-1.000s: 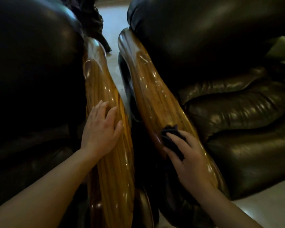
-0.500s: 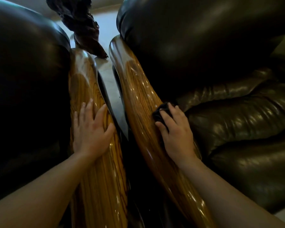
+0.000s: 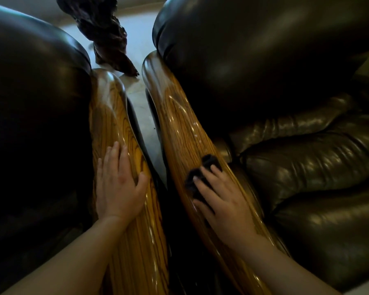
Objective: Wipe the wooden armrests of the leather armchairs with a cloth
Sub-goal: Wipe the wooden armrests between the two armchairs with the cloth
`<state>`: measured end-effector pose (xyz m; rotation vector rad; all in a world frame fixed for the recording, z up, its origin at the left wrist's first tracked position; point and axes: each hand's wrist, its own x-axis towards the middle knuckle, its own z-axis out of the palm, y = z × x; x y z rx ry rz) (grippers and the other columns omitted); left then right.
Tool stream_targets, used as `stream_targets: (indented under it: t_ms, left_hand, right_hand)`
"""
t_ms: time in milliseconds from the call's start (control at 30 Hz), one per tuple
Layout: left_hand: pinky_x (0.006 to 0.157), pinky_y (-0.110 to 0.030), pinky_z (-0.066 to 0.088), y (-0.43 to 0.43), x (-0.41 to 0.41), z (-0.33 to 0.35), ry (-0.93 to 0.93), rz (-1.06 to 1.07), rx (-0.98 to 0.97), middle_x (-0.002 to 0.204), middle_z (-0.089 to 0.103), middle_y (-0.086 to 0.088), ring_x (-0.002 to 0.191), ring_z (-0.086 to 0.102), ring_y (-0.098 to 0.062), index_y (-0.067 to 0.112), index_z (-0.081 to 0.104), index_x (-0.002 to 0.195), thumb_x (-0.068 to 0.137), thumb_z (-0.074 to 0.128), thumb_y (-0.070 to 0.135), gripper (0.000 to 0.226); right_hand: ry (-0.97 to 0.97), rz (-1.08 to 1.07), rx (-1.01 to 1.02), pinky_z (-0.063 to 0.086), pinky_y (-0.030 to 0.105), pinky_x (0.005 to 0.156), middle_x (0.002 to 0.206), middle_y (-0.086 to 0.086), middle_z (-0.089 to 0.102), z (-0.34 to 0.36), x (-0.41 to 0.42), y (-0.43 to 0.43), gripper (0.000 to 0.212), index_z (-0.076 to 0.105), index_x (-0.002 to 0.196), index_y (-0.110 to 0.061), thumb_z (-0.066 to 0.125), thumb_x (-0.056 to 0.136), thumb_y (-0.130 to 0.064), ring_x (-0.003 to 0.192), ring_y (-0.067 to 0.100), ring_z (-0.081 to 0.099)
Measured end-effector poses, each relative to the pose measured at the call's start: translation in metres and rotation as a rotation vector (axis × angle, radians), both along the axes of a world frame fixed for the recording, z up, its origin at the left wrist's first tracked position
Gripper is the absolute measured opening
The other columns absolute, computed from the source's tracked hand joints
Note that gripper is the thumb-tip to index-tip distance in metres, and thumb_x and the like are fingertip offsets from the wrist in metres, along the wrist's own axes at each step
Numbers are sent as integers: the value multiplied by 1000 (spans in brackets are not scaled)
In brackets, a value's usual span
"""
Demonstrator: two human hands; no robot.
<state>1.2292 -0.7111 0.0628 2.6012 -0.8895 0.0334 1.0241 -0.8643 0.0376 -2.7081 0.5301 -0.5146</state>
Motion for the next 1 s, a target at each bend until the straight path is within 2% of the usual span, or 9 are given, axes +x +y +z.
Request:
stream_targets:
  t_ms: [100, 267, 333, 467, 567, 633, 733, 867, 1000]
  left_hand:
    - [120, -41, 4, 0, 3, -4, -12, 10, 17, 162, 9, -1, 149, -1, -13, 22, 12, 154, 89, 38, 49, 75]
    - [119, -43, 9, 0, 2, -5, -10, 26, 5, 161, 13, 0, 149, 5, -14, 25, 14, 153, 88, 40, 49, 74]
    - [119, -43, 9, 1, 2, -2, 9, 26, -5, 162, 15, 0, 149, 5, -15, 24, 15, 153, 88, 42, 48, 74]
    - [120, -43, 9, 0, 1, 1, 24, 25, -20, 162, 16, -1, 149, 6, -15, 23, 17, 153, 90, 43, 44, 72]
    - [119, -43, 10, -1, 1, 2, 22, 34, -41, 161, 19, -2, 149, 10, -17, 21, 22, 152, 89, 38, 45, 69]
    - [120, -44, 9, -1, 0, 2, 22, 29, -30, 161, 20, -2, 149, 10, -17, 20, 23, 152, 90, 36, 44, 68]
    - [121, -47, 5, -1, 1, 3, 14, 45, 9, 161, 18, -3, 150, 7, -16, 22, 23, 152, 91, 34, 43, 66]
    - [122, -47, 3, -1, 3, 2, 23, 59, 10, 162, 15, -4, 150, 4, -15, 25, 20, 153, 91, 32, 46, 67]
    - [122, -45, 4, 0, 4, 0, 21, 65, -1, 161, 19, -5, 149, 8, -16, 24, 23, 152, 91, 34, 44, 65]
  right_hand:
    - [-15, -12, 68, 33, 46, 117, 156, -1, 39, -3, -19, -8, 46, 53, 141, -21, 52, 99, -40, 150, 16, 24]
    - [-71, -378, 222, 35, 45, 114, 151, 1, 46, 15, 38, -11, 48, 55, 137, -21, 43, 97, -45, 144, 21, 34]
    - [-44, -325, 164, 33, 45, 115, 151, 2, 47, 16, 40, -7, 44, 56, 136, -21, 47, 97, -41, 145, 21, 33]
    - [30, -29, 50, 37, 46, 115, 152, -1, 45, 4, -3, -8, 43, 55, 137, -23, 50, 98, -41, 147, 17, 30]
    - [42, -176, 110, 41, 50, 111, 152, 1, 45, 10, 6, -27, 45, 56, 137, -20, 56, 96, -37, 146, 20, 32]
    - [51, -304, 166, 35, 50, 115, 154, 2, 43, 21, 38, -30, 45, 55, 139, -21, 51, 97, -39, 147, 22, 30]
    - [97, -179, 99, 24, 46, 121, 156, -1, 39, 30, 66, -15, 48, 51, 141, -25, 43, 98, -44, 149, 21, 26]
    - [121, 55, 37, 24, 43, 120, 158, -3, 36, 20, 22, -8, 48, 50, 141, -28, 46, 97, -47, 151, 19, 21]
    - [123, -204, 157, 24, 43, 119, 160, -2, 31, 22, 35, -27, 54, 45, 145, -27, 42, 96, -49, 152, 18, 16]
